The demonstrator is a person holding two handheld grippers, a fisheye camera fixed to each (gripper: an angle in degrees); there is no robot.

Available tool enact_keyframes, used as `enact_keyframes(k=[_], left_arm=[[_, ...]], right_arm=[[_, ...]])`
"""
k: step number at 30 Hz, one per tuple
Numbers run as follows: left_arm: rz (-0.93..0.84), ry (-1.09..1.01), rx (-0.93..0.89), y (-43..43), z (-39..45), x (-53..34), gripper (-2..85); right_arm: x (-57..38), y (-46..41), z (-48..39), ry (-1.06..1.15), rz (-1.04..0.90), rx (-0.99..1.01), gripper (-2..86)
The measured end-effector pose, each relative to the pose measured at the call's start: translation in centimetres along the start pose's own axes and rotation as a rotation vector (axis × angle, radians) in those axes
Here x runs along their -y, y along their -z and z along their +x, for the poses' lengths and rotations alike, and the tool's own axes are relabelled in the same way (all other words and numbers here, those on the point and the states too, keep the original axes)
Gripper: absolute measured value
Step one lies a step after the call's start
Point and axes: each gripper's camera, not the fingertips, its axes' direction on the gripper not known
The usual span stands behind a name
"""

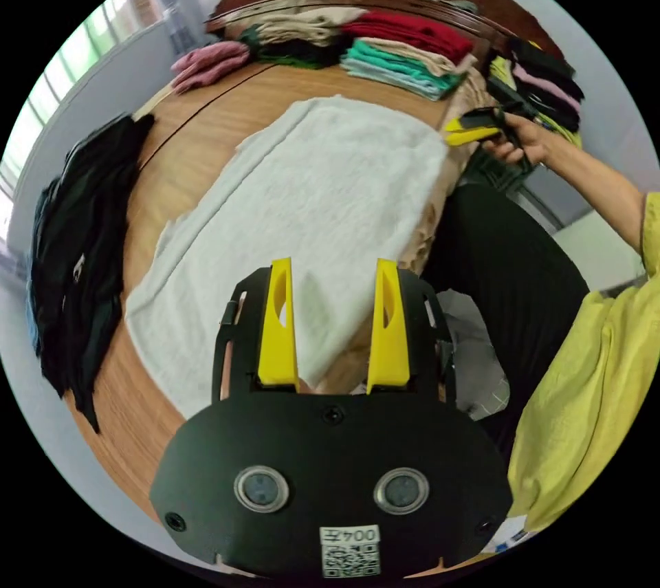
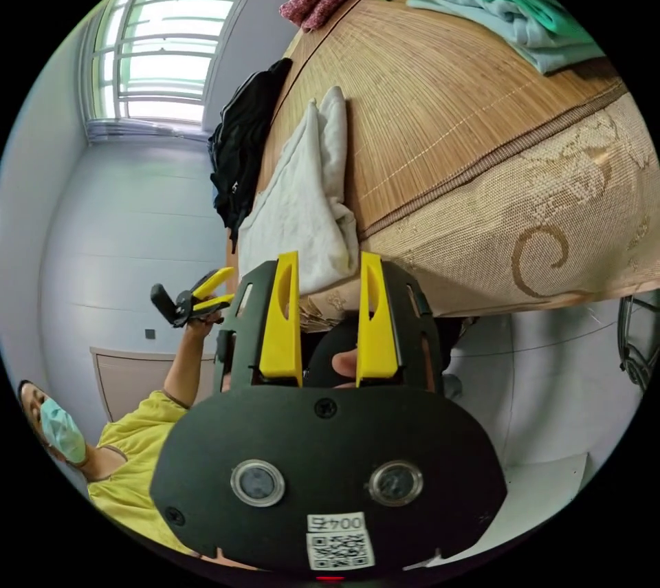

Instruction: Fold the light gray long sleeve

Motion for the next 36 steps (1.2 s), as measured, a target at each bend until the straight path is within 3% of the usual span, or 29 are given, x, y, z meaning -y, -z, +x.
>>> enact_keyframes(k=[8, 14, 17, 18, 20, 21, 25, 32, 34, 36], left_arm=[[0.001, -0.23, -0.006, -3.2, 13.2, 10.7, 18.1], [-0.01, -0.248, 0.175, -4.9, 18.6, 16.0, 20.5], [-0.028, -0.21, 0.297, -5.7, 19.4, 17.2, 15.3], [-0.019, -0.151, 0.364, -5.6, 19.1, 17.3, 9.2], [0.004, -0.109, 0.337, -5.0, 18.7, 17.0, 4.3], [0.029, -0.075, 0.317, -4.4, 18.4, 16.6, 2.9], [0.092, -0.013, 0.281, -3.1, 17.8, 15.0, 1.0], [0.135, 0.034, 0.216, -2.6, 16.6, 12.9, 1.4], [0.15, 0.068, 0.153, -2.5, 15.4, 11.9, 2.7], [0.16, 0.088, 0.075, -2.4, 14.2, 11.0, 4.7]], right_arm=[[0.2, 1.6, 1.5, 0.004, -0.021, 0.031, 5.5], [0.8, 4.0, -0.3, 0.073, -0.002, 0.142, 4.3], [1.5, 4.2, -1.6, 0.115, -0.031, 0.149, 5.0], [1.8, 4.2, -1.9, 0.124, -0.041, 0.131, 6.5], [2.3, 4.6, -1.7, 0.117, -0.017, 0.164, 13.0], [2.8, 5.2, -1.2, 0.105, 0.029, 0.221, 20.6], [5.7, 4.4, 0.6, 0.019, 0.058, 0.197, 24.8], [10.6, -2.8, 0.3, 0.008, -0.109, 0.162, 21.6], [11.5, -5.5, -0.2, 0.057, -0.203, 0.173, 13.3], [11.6, -6.5, -0.5, 0.079, -0.203, 0.157, 10.3]])
